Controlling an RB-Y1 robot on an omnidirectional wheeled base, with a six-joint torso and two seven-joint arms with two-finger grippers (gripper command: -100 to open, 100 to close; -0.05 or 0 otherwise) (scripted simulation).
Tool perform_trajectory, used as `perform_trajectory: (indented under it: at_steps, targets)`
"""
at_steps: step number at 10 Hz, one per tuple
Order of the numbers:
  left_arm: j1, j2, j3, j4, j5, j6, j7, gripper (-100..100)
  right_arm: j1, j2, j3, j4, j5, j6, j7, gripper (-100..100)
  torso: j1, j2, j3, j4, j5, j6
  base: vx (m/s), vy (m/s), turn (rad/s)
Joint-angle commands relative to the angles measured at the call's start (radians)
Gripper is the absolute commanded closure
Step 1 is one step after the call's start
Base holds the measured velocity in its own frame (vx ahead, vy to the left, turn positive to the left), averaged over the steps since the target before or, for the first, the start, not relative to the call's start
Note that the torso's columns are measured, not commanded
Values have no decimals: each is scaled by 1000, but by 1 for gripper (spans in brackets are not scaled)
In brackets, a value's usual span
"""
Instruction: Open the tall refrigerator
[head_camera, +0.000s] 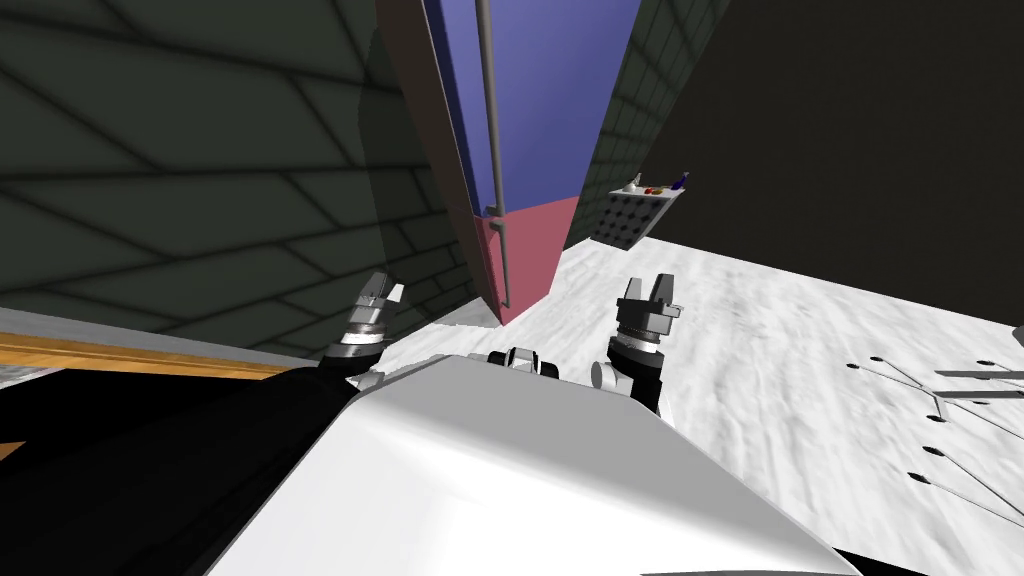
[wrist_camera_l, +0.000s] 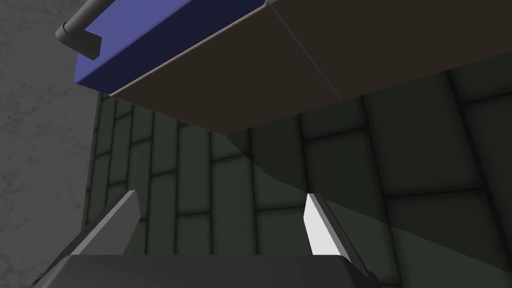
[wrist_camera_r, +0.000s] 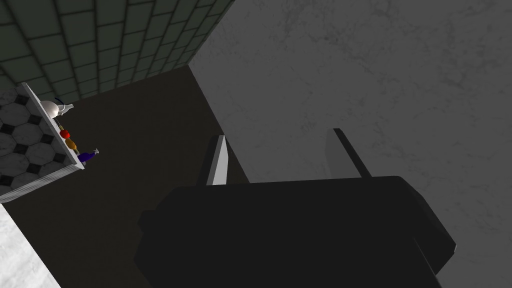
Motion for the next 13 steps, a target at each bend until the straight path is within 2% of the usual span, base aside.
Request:
perform_trajectory:
  at_steps: [1,2,3,5,6,8,9,11,12,13]
  targets:
    - [65,20,52,-10,23,-15,19,-100,0,0,0,0,0,0,0,0,-2,-3,-2,-1,-1,0,169,-103,25]
    - [100,36,88,-14,39,-26,33,-100,0,0,0,0,0,0,0,0,-2,-3,-2,-1,-1,0,175,-86,35]
    - [106,36,88,-14,39,-26,33,-100,0,0,0,0,0,0,0,0,0,-3,-2,-1,0,0,133,-67,26]
    - [176,72,157,-18,71,-47,59,-100,0,0,0,0,0,0,0,0,-2,0,0,0,0,0,157,-125,49]
    - [189,72,161,-18,71,-47,59,-100,0,0,0,0,0,0,0,0,-4,-4,-2,-1,-1,0,144,-119,36]
    - [256,112,227,-18,103,-67,86,-100,0,0,0,0,0,0,0,0,0,-1,-1,0,0,0,165,-131,53]
    - [271,112,233,-18,103,-67,86,-100,0,0,0,0,0,0,0,0,-2,-4,-2,-1,-1,0,141,-100,30]
    - [338,154,301,-16,134,-86,112,-100,0,0,0,0,0,0,0,0,2,-1,0,0,1,0,169,-93,44]
    - [351,154,304,-16,134,-86,112,-100,0,0,0,0,0,0,0,0,-2,-4,-2,-1,0,0,156,-89,39]
    - [390,176,339,-14,150,-95,124,-100,0,0,0,0,0,0,0,0,-1,-2,-1,-1,0,0,150,-77,30]
